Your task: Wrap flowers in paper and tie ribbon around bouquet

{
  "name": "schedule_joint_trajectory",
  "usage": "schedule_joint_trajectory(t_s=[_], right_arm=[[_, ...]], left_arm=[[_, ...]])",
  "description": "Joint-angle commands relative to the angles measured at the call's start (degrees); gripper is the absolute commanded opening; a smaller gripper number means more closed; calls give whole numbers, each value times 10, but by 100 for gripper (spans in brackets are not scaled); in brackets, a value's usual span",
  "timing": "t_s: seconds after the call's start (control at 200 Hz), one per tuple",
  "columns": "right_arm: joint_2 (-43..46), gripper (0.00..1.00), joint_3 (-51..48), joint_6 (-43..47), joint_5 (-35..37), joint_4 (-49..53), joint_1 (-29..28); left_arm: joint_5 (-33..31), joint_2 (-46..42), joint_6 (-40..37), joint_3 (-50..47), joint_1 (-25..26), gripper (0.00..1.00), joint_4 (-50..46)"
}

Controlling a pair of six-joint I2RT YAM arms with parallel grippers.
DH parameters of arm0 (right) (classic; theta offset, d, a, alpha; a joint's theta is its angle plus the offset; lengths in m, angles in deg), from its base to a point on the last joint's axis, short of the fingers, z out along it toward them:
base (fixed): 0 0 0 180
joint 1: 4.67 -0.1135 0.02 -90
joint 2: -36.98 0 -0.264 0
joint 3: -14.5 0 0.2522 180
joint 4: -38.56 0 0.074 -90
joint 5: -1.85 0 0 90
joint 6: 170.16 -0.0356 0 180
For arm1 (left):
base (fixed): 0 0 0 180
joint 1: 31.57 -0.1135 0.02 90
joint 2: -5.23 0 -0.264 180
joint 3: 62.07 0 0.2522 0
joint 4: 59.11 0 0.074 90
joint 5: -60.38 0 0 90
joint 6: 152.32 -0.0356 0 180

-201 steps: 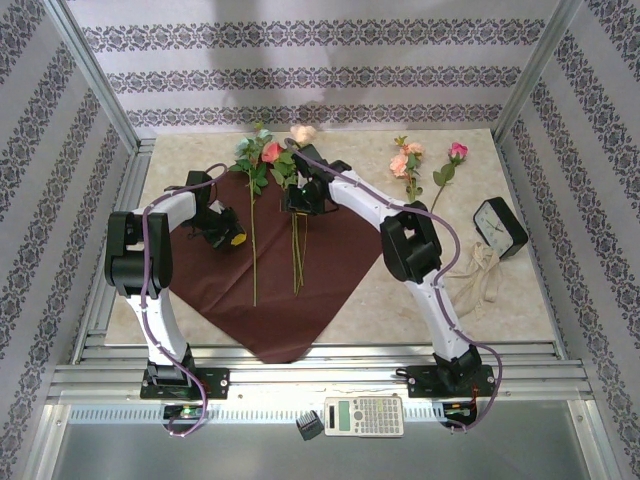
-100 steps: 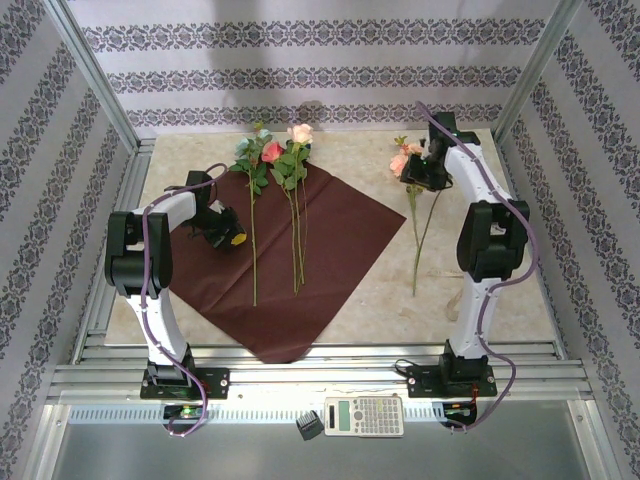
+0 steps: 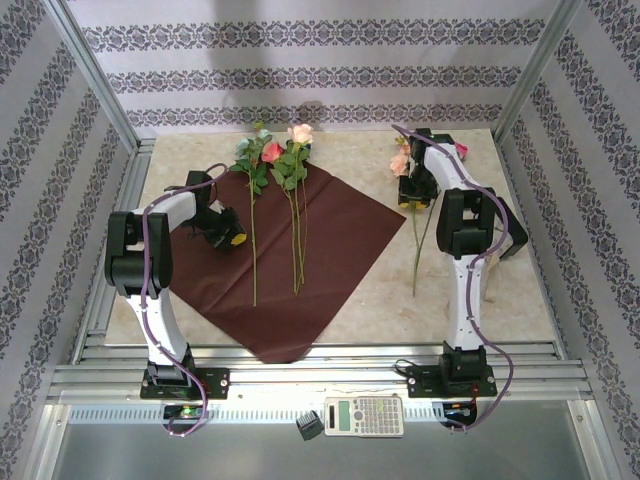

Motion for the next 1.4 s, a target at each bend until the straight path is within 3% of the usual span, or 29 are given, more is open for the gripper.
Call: schedule_joint_trajectory(t_s=[0.0,0.14,0.365,0.654,0.844,0.944,1.079,1.304,1.394], right_arm=[[-25,32,31,17,25,61,-8],[-25,23,29,24,31,63,-14],[46,0,-32,31,38,-1,-20],[205,0,-107,-4,44,-67,-31],[275,0,-146,-91,-66,-142,-93],[255,0,-137,-154,-135,-210,-156],[178,0,-61,-217,-157,-254,-237],[-6,0,148,-260,-168,-213,-295],[-89,31,273,-250,-170,-120,-293]], left_arm=[[2,7,1,1,-4,1,4],[3,8,1,2,-4,1,3],[3,10,-1,6,-5,1,0],[2,10,-1,7,-4,1,-1],[3,10,-1,3,-5,1,4],[4,12,-2,2,-4,1,4],[4,16,-4,5,-4,1,3],[4,17,-4,5,-4,1,3],[5,16,-4,6,-5,1,3]])
